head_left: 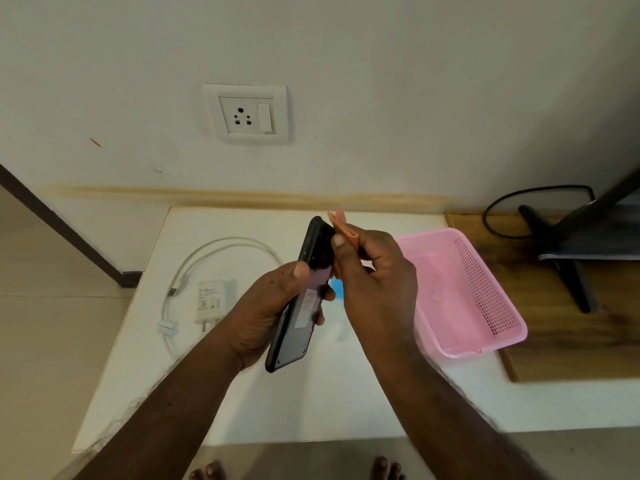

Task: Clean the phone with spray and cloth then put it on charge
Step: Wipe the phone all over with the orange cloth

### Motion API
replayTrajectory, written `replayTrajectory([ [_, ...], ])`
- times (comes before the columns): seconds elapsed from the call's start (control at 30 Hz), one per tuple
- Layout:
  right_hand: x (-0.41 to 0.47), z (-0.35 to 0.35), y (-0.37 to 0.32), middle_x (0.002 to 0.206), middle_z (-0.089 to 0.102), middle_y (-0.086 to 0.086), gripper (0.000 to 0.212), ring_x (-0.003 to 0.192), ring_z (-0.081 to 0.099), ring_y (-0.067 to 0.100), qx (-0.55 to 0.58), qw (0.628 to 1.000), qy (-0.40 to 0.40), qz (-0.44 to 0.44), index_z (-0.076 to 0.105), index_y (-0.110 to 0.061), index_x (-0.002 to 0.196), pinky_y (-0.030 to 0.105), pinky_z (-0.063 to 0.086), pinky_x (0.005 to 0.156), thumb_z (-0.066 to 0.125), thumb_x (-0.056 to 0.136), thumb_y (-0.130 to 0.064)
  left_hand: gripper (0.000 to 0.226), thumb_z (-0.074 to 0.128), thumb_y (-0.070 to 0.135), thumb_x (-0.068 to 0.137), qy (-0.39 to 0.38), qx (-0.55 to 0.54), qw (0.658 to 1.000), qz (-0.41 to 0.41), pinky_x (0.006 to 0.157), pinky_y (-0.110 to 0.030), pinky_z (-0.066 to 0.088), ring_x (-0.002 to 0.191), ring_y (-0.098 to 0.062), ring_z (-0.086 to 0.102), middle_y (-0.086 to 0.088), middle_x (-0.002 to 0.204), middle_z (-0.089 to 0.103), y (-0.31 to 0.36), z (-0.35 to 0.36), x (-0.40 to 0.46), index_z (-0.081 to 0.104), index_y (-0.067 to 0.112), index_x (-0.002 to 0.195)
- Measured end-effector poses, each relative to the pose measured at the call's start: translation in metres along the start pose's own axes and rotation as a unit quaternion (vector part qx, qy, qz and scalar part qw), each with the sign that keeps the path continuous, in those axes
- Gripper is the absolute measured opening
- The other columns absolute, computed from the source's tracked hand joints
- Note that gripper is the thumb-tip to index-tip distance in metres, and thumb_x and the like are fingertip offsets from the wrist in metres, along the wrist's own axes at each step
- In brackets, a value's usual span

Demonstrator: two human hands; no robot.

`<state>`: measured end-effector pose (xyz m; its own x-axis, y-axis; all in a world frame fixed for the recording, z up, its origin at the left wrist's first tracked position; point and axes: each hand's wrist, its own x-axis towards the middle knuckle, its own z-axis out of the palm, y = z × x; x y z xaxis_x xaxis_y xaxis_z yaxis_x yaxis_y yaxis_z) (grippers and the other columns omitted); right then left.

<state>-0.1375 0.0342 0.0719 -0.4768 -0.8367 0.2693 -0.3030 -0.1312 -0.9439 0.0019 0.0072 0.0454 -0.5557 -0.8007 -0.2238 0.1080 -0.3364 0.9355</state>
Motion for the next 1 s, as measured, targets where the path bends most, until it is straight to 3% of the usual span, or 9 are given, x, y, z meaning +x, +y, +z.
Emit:
replayTrajectory([
  [0.1, -0.003, 0.002, 0.0, 0.09, 0.07, -0.007, 0.017, 0.083, 0.066, 0.005, 0.019, 0.999, -0.029, -0.007, 0.076, -0.023, 0.109, 0.007, 0.047, 0.059, 0.066, 0.095, -0.02, 0.074, 0.065, 0.084, 0.064, 0.011, -0.016, 1.0, 0.0, 0.071, -0.031, 0.055, 0.08, -0.028, 0.065, -0.011, 0.094, 0.071, 0.0, -0.001, 0.0, 0.073, 0.021, 0.104],
  [0.2, 0.003, -0.001, -0.002, 0.079, 0.074, -0.009, 0.019, 0.073, 0.068, 0.004, 0.106, 0.993, -0.045, 0.037, 0.076, -0.035, 0.091, 0.012, 0.051, 0.063, 0.067, 0.094, -0.019, 0.076, 0.066, 0.085, 0.062, 0.026, -0.039, 0.999, -0.007, 0.068, -0.032, 0.054, 0.077, -0.025, 0.065, -0.011, 0.098, 0.07, 0.004, -0.002, 0.0, 0.074, 0.022, 0.104],
  [0.33, 0.017, -0.01, 0.003, 0.074, 0.073, -0.018, 0.018, 0.076, 0.07, 0.01, 0.124, 0.984, 0.053, 0.117, 0.072, -0.039, 0.077, 0.019, 0.057, 0.068, 0.067, 0.091, -0.029, 0.084, 0.07, 0.083, 0.057, 0.035, -0.066, 0.997, -0.014, 0.072, -0.035, 0.051, 0.079, -0.027, 0.061, -0.014, 0.104, 0.069, 0.006, -0.007, 0.001, 0.073, 0.019, 0.111],
  [0.47, 0.023, -0.019, 0.007, 0.071, 0.069, -0.026, 0.015, 0.077, 0.067, -0.003, 0.061, 0.988, 0.096, 0.107, 0.068, -0.041, 0.074, 0.007, 0.05, 0.063, 0.068, 0.089, -0.041, 0.085, 0.071, 0.083, 0.057, 0.035, -0.081, 0.996, -0.007, 0.074, -0.037, 0.049, 0.079, -0.027, 0.061, -0.014, 0.105, 0.069, 0.008, -0.009, 0.001, 0.072, 0.019, 0.112],
  [0.63, 0.011, -0.008, 0.007, 0.076, 0.071, -0.008, 0.01, 0.073, 0.066, 0.004, 0.042, 0.996, 0.015, 0.071, 0.076, -0.032, 0.089, 0.012, 0.05, 0.064, 0.068, 0.091, -0.027, 0.088, 0.069, 0.083, 0.059, 0.035, -0.038, 0.999, -0.003, 0.07, -0.033, 0.054, 0.08, -0.028, 0.062, -0.018, 0.107, 0.069, 0.008, 0.0, -0.001, 0.07, 0.016, 0.115],
  [0.7, 0.005, -0.002, 0.004, 0.083, 0.071, -0.007, 0.017, 0.079, 0.066, 0.001, 0.04, 0.998, -0.01, 0.04, 0.073, -0.038, 0.09, 0.007, 0.047, 0.06, 0.068, 0.093, -0.021, 0.083, 0.068, 0.083, 0.06, 0.027, -0.021, 0.999, -0.003, 0.07, -0.031, 0.054, 0.079, -0.028, 0.063, -0.019, 0.105, 0.069, 0.006, 0.005, -0.001, 0.072, 0.017, 0.111],
  [0.77, 0.001, 0.0, 0.002, 0.09, 0.07, -0.005, 0.015, 0.084, 0.066, 0.001, 0.039, 0.999, -0.015, 0.007, 0.073, -0.033, 0.097, 0.004, 0.046, 0.06, 0.066, 0.094, -0.02, 0.075, 0.067, 0.083, 0.061, 0.011, -0.031, 0.999, -0.013, 0.07, -0.029, 0.055, 0.078, -0.026, 0.063, -0.014, 0.098, 0.07, 0.007, 0.008, -0.001, 0.074, 0.021, 0.103],
  [0.9, -0.007, 0.003, 0.001, 0.111, 0.065, -0.011, 0.027, 0.107, 0.064, 0.007, 0.03, 0.998, -0.04, -0.044, 0.07, -0.026, 0.123, 0.022, 0.056, 0.079, 0.061, 0.097, -0.026, 0.069, 0.068, 0.083, 0.06, 0.011, -0.048, 0.998, -0.027, 0.073, -0.03, 0.056, 0.081, -0.026, 0.066, -0.008, 0.096, 0.073, 0.006, 0.007, 0.001, 0.076, 0.027, 0.1],
  [1.0, -0.011, 0.006, 0.0, 0.131, 0.06, -0.009, 0.032, 0.126, 0.055, 0.008, 0.007, 0.991, -0.048, -0.127, 0.062, -0.025, 0.13, 0.027, 0.05, 0.1, 0.06, 0.098, -0.019, 0.069, 0.074, 0.081, 0.056, 0.01, -0.074, 0.997, -0.032, 0.078, -0.034, 0.057, 0.087, -0.027, 0.068, -0.009, 0.098, 0.074, 0.002, 0.006, 0.003, 0.078, 0.029, 0.101],
])
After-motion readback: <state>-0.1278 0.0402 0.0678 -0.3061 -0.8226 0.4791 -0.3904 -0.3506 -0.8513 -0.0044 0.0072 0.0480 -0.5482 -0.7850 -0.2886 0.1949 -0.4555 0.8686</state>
